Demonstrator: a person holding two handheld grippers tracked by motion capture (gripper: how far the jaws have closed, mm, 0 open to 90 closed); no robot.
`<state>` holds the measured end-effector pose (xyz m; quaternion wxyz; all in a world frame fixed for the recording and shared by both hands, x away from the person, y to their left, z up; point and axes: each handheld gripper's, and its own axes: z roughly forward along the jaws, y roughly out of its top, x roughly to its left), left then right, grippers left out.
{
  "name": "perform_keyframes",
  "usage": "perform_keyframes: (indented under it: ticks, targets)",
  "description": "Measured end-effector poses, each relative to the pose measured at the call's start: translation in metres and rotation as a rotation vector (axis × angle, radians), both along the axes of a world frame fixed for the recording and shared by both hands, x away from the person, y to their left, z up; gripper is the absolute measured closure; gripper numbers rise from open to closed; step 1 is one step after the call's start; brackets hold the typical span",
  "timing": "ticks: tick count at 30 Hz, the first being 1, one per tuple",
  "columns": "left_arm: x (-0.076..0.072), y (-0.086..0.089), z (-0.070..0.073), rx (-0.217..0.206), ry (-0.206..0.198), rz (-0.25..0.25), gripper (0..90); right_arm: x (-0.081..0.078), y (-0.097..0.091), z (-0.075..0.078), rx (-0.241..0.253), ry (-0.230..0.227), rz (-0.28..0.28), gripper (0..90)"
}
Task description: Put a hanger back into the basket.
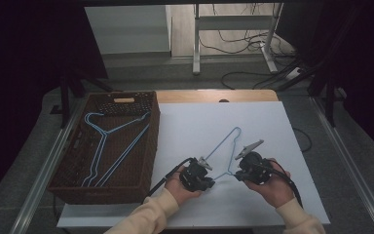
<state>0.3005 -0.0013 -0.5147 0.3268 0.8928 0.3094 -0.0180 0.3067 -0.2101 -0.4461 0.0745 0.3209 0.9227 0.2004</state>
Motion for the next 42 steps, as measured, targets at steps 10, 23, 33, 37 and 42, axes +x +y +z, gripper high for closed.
perform_keyframes:
  ticks: [10, 23, 33, 37, 42]
  targets:
    - [0.006, 0.024, 0.024, -0.079, -0.004, 0.074, 85.9, -0.007, -0.029, 0.028, 0.314, -0.273, -0.033, 43.8]
    - [0.012, 0.041, 0.045, -0.164, -0.011, 0.132, 86.0, -0.02, -0.056, 0.039, 0.459, -0.402, -0.044, 36.9]
    - [0.001, 0.039, 0.069, -0.231, -0.033, 0.108, 86.1, -0.019, -0.078, 0.024, 0.445, -0.39, -0.096, 34.4]
    - [-0.003, 0.043, 0.081, -0.248, -0.052, 0.102, 86.2, -0.017, -0.083, 0.019, 0.43, -0.384, -0.113, 34.2]
    - [-0.011, 0.051, 0.096, -0.278, -0.076, 0.089, 86.2, -0.016, -0.083, 0.013, 0.407, -0.363, -0.114, 33.5]
